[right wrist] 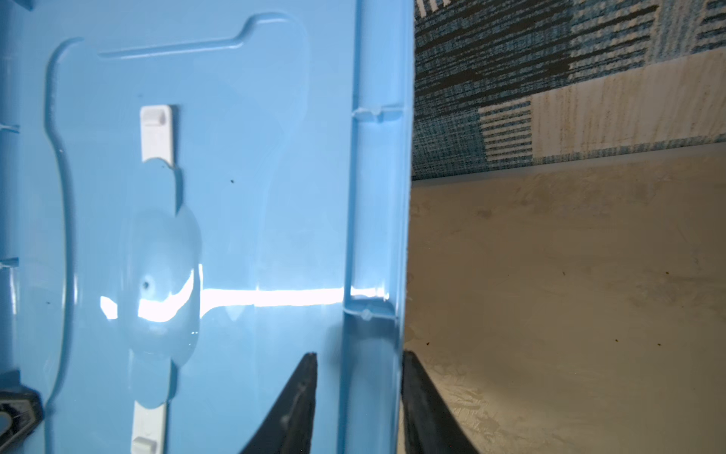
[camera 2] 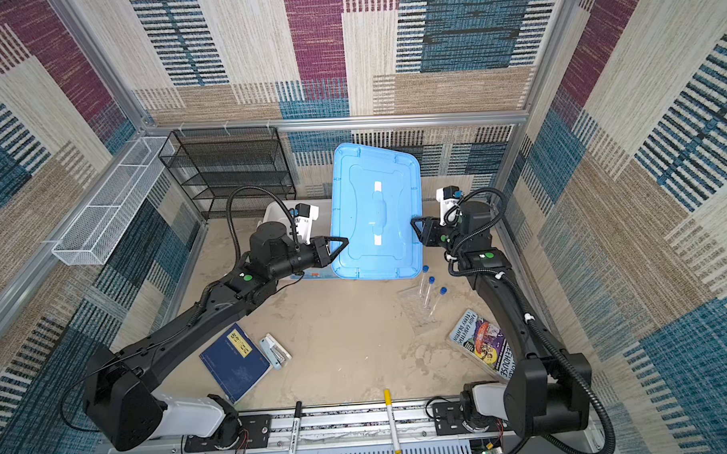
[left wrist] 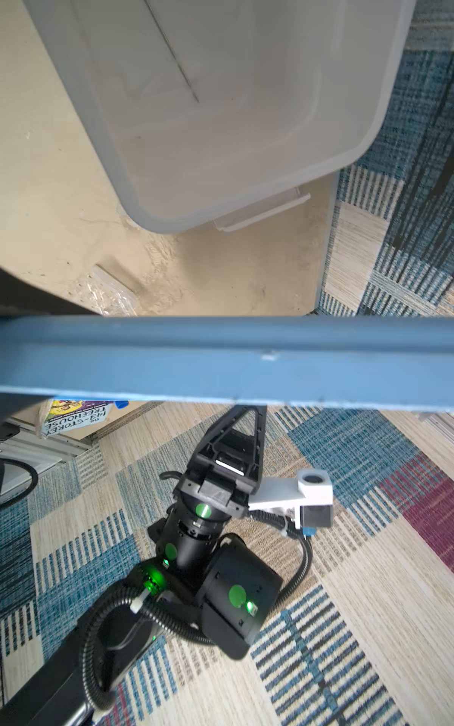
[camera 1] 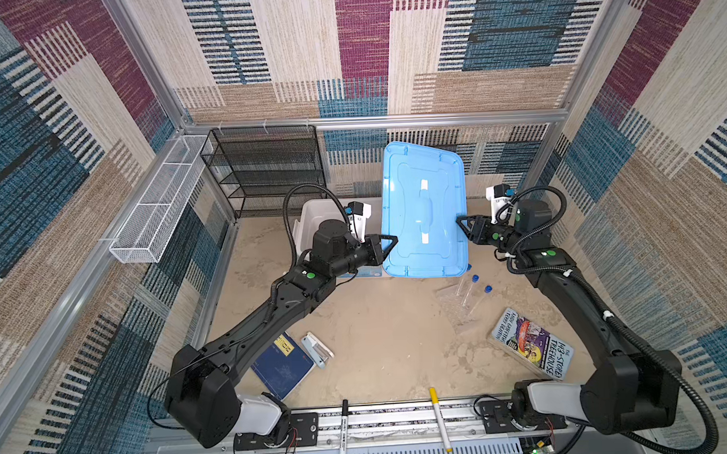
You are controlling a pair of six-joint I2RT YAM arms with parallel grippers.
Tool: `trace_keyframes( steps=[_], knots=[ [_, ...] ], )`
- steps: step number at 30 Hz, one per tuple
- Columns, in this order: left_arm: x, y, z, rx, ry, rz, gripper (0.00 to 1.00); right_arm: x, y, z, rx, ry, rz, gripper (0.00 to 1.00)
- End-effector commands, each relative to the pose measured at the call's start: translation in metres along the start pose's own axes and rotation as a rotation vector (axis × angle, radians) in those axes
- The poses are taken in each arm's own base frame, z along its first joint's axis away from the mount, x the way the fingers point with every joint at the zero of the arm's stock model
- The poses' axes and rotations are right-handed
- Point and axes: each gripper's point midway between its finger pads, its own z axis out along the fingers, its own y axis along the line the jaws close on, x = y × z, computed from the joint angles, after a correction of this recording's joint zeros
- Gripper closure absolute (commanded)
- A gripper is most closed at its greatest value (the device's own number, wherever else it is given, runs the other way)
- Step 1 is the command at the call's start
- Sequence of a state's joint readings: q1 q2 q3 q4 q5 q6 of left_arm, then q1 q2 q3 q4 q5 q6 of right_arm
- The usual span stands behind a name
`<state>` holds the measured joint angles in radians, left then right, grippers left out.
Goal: Organize the chemistry lab equipment
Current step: 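Grasp the upright lid's edge with the left gripper beside the right gripper, then carry the lid with both grippers and lay it over the white bin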
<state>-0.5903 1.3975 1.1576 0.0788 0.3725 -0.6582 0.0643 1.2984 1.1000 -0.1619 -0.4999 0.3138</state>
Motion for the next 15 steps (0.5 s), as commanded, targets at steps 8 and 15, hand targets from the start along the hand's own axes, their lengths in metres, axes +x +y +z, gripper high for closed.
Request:
trace_keyframes(
  steps=[8, 15],
  knots=[
    [-0.059, 0.001, -0.066, -0.218, -0.108, 0.239, 0.95, -0.037, 0.032, 0.003, -0.078, -0.06, -0.027, 0.29],
    [-0.093, 0.019, -0.115, -0.543, -0.064, 0.52, 0.99, -0.062, 0.068, 0.003, -0.209, -0.064, 0.027, 0.02]
  ],
)
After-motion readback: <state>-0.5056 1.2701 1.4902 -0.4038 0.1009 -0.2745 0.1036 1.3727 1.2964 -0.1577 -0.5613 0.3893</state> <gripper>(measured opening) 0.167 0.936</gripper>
